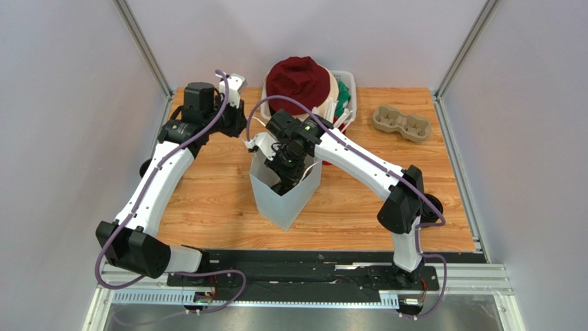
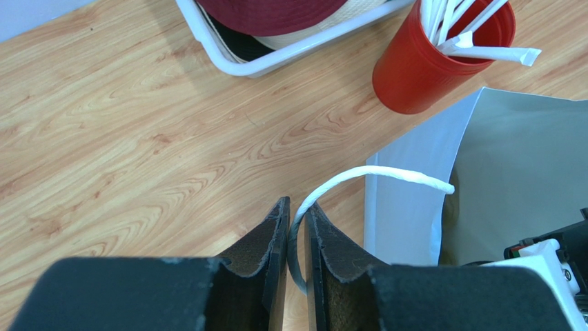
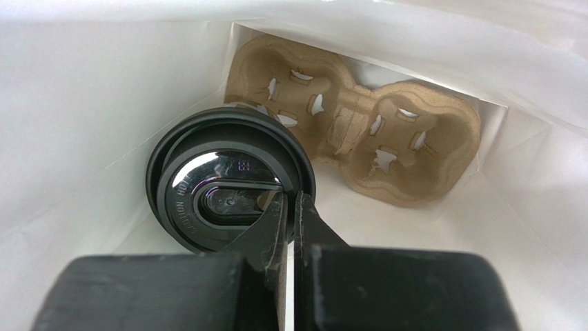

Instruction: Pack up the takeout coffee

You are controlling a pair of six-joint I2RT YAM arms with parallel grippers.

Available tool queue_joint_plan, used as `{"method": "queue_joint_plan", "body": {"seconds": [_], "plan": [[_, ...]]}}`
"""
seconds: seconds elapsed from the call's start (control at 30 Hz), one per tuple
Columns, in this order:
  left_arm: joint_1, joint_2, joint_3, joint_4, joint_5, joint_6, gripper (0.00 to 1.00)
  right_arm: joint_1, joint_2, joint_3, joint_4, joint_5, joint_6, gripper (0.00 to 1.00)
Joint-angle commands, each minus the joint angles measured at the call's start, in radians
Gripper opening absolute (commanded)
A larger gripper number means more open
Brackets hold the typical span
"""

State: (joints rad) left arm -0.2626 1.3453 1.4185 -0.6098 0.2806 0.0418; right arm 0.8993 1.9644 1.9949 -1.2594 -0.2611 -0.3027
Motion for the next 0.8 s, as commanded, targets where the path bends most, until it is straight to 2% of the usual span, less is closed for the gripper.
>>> {"method": "queue_joint_plan", "body": {"seconds": [0.0, 0.27, 0.77], "plan": [[0.01, -0.009, 0.0, 0.036, -0.004, -0.017, 0.22, 0.018, 0.007, 0.004, 0.009, 0.045, 0.004, 0.0], [0.01, -0.011, -0.003, 0.033, 0.0, -0.022, 0.22, 0.023, 0.024, -0.022, 0.052, 0.128, 0.023, 0.0], [0.01, -0.032, -0.009, 0.031, 0.026, -0.033, 0.22, 0.056, -0.019, -0.185, 0.181, 0.197, 0.051, 0.0]]}}
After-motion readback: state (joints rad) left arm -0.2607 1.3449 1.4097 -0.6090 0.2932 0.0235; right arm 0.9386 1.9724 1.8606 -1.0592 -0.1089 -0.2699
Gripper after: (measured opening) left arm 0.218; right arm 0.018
